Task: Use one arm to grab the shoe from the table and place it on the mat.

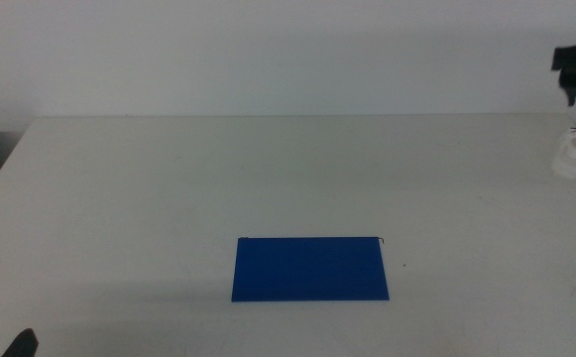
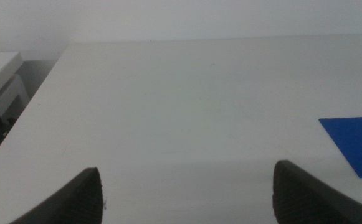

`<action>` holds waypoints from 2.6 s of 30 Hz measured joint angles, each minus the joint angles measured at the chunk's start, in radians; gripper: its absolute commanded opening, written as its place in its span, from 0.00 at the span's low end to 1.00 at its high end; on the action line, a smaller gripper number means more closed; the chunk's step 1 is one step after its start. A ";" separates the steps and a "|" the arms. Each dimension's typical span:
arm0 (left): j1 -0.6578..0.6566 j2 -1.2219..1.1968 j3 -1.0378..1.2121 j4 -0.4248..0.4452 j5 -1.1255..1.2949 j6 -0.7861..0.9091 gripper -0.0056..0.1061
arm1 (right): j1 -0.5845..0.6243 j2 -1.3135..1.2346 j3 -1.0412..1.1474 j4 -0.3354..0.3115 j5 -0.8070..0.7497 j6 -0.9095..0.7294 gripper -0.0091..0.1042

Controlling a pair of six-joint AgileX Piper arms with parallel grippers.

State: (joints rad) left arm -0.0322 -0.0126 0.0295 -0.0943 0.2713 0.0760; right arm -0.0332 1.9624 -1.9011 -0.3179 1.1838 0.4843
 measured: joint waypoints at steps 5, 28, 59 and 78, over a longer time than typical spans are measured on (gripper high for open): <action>0.000 0.000 0.000 0.000 0.000 0.000 0.89 | 0.000 0.044 0.000 0.013 -0.068 0.023 0.89; 0.000 0.000 0.000 0.000 0.000 0.000 0.89 | -0.230 0.388 -0.297 0.284 -0.195 0.115 0.77; 0.000 0.000 0.000 0.000 0.000 0.000 0.89 | -0.219 0.543 -0.398 0.290 -0.182 -0.005 0.05; 0.000 0.000 0.000 0.000 0.000 0.000 0.89 | 0.067 0.316 -0.398 0.159 0.041 -0.096 0.05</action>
State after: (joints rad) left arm -0.0322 -0.0126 0.0295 -0.0943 0.2713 0.0760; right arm 0.0342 2.2779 -2.2996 -0.1592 1.2243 0.3880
